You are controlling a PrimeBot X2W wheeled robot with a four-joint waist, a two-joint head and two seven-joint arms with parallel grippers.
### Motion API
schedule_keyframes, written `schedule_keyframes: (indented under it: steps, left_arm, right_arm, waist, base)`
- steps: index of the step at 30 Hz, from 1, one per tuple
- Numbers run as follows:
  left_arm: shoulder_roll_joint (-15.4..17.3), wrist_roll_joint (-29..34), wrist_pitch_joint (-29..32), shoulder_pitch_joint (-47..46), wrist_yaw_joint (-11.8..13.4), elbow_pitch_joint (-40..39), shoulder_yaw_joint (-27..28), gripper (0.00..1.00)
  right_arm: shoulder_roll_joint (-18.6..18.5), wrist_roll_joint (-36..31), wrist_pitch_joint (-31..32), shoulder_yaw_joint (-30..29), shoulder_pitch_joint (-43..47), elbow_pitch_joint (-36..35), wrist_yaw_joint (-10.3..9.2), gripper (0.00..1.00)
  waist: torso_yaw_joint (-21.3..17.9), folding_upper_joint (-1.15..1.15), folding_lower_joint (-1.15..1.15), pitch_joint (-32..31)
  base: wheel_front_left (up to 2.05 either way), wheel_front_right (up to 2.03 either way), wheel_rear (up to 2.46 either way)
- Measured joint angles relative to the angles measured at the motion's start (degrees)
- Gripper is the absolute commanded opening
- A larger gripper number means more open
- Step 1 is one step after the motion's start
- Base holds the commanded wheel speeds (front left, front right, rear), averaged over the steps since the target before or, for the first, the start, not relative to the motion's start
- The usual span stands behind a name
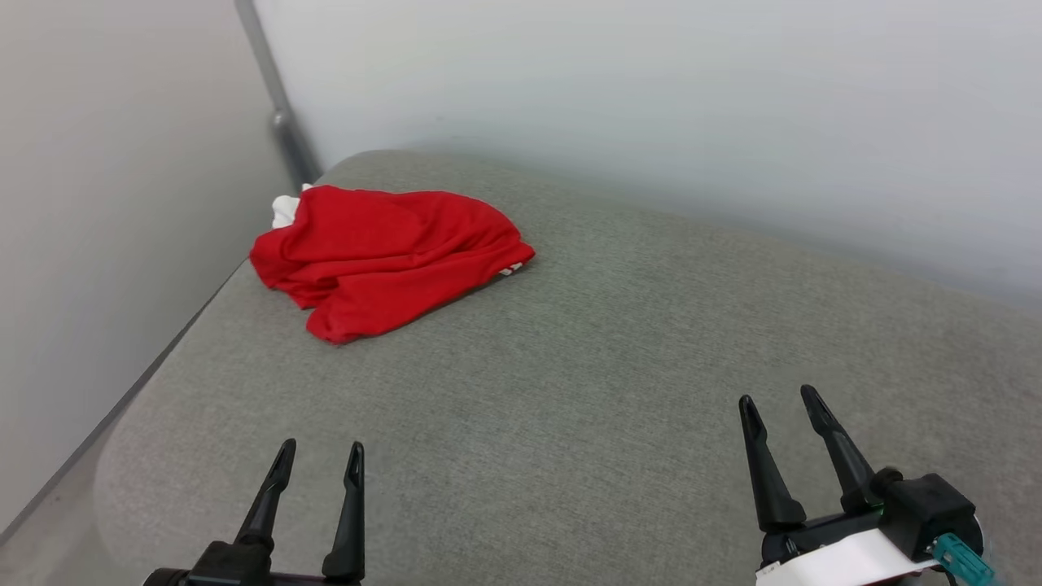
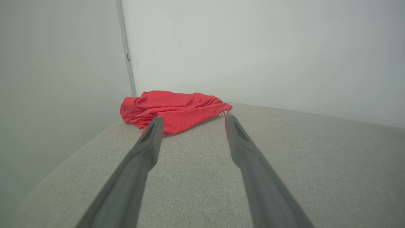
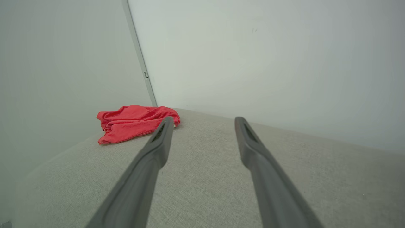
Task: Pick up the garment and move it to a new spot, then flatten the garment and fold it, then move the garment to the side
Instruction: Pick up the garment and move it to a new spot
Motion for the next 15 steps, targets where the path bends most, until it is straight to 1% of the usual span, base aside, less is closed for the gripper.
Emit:
schedule_keyframes:
  steps: [6, 8, 15]
  left_arm:
    - [0.00, 1.23, 0.00, 0.79, -0.11, -0.04, 0.40, 1.00]
    - [0.00, 0.83, 0.00, 1.03, 0.37, -0.15, 0.85, 1.00]
    - [0.00, 0.78, 0.00, 1.69, 0.40, -0.78, 1.59, 1.00]
  right_arm:
    - [0.00, 0.98, 0.00, 0.59, 0.30, 0.23, 0.00, 1.00]
    - [0.00, 1.13, 0.00, 0.99, 0.30, 0.32, 0.00, 1.00]
    - [0.00, 1.13, 0.00, 2.29, -0.67, 0.94, 0.00, 1.00]
  waist:
    - [4.45, 0.00, 0.00, -0.90]
    - [5.49, 0.00, 0.00, -1.23]
    - [6.25, 0.00, 0.00, -1.51]
  base:
    - [0.00, 0.00, 0.00]
    - [0.00, 0.00, 0.00]
    - [0.00, 0.00, 0.00]
